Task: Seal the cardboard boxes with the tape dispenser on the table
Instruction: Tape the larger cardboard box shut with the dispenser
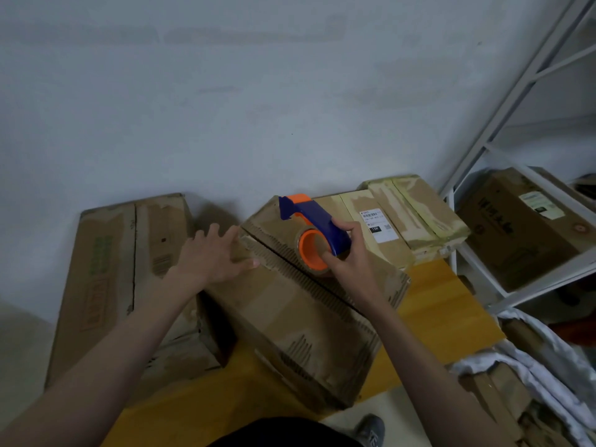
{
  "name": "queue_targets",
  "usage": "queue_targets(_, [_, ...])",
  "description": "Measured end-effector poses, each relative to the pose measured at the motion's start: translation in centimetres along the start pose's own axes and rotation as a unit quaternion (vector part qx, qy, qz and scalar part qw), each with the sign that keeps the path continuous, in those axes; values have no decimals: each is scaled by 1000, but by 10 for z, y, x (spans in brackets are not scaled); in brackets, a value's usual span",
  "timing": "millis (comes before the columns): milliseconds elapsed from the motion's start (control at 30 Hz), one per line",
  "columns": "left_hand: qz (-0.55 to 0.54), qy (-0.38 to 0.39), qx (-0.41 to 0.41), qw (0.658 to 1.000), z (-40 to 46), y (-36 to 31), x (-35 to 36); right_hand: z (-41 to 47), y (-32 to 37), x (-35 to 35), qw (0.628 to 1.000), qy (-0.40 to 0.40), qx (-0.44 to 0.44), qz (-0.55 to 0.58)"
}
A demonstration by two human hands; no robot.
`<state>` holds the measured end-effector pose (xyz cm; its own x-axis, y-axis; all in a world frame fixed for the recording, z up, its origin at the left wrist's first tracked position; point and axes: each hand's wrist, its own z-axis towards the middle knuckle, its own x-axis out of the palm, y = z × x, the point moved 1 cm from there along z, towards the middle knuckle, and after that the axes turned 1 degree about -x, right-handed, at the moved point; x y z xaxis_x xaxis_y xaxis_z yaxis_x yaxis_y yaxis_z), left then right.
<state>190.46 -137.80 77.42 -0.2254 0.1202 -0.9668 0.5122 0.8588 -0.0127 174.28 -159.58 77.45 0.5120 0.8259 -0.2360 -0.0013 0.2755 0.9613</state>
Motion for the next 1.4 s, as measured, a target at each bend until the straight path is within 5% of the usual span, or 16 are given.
queue_targets(700, [-95, -104, 89, 986, -45, -18, 16, -20, 9, -18, 994, 84, 65, 12])
queue_targets(900, [-494, -88, 14, 865, -30, -38, -29, -26, 8, -22, 992, 110, 60, 3])
queue_targets(1233, [-607, -106, 35, 787, -28, -59, -49, -34, 15, -25, 991, 121, 61, 10])
queue_targets(1400, [-660, -46, -9, 750, -28, -56, -52, -34, 17, -26, 991, 124, 58, 5])
